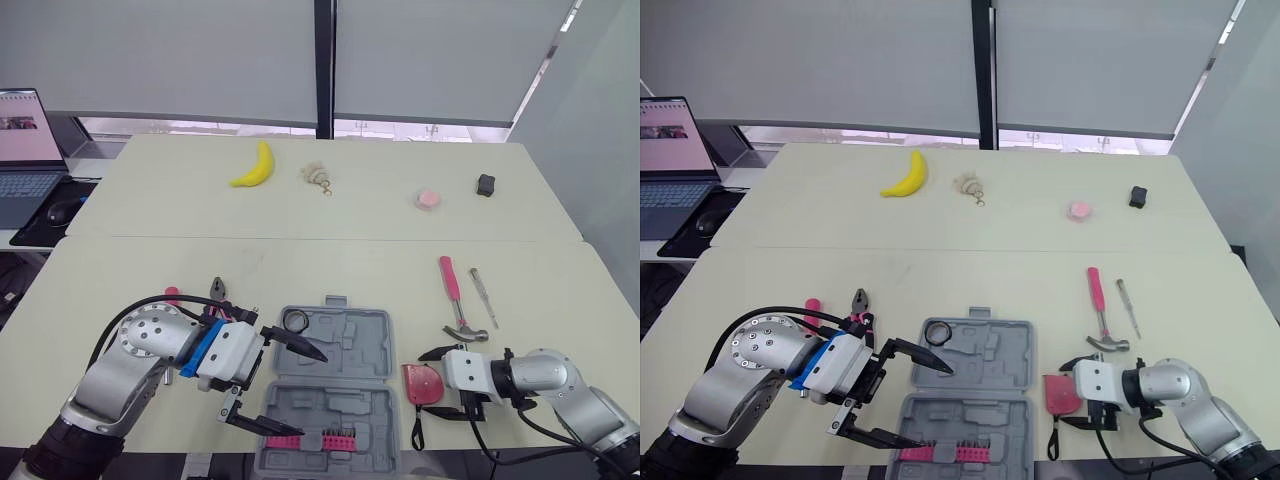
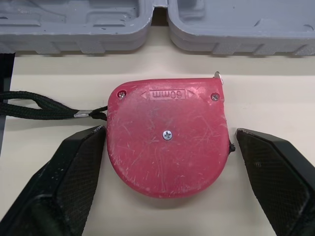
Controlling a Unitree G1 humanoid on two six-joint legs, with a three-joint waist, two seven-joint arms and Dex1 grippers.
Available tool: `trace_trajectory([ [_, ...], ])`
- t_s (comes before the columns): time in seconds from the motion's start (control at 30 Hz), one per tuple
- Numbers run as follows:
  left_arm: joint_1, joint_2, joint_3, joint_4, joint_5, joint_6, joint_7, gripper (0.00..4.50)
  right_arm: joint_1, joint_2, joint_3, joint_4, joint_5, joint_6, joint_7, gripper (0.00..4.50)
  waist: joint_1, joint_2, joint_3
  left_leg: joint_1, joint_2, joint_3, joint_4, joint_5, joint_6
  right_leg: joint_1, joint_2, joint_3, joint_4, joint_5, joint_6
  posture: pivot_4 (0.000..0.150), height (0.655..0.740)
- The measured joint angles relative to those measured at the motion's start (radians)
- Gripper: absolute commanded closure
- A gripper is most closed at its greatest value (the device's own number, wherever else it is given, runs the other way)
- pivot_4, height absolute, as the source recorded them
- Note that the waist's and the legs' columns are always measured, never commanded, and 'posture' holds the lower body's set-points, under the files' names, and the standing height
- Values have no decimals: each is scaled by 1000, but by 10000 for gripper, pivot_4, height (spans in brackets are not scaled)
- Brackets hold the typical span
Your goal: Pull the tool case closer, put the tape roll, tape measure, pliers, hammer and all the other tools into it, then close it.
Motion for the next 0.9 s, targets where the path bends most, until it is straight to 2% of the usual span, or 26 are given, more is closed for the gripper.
trace_trajectory([
  [0.07,0,0,0,1,1,0,1,0,-2,0,3,1,-10,-10,-1,12332,0,0,0,0,0,0,0,0,0,0,0,0,0,0,0,1500,7400],
  [0.1,0,0,0,2,1,0,3,0,-3,0,4,2,-14,-16,-2,12945,0,0,0,0,0,0,0,0,0,0,0,0,0,0,0,1500,7400],
  [0.3,0,-3,0,14,4,0,22,0,14,-6,-7,-21,-26,-13,-18,12944,0,0,0,0,0,1,0,0,0,0,0,0,0,0,0,1500,7400],
  [0.6,-9,-43,13,45,-3,19,80,0,61,-100,-137,-253,61,195,-8,12944,1,2,0,0,0,0,0,0,0,0,0,0,0,0,1,1500,7400],
  [0.9,-17,-106,13,80,17,2,154,0,77,-168,-144,-278,71,230,33,12944,1,3,-1,0,0,0,0,0,0,0,0,1,0,1,1,1500,7400],
])
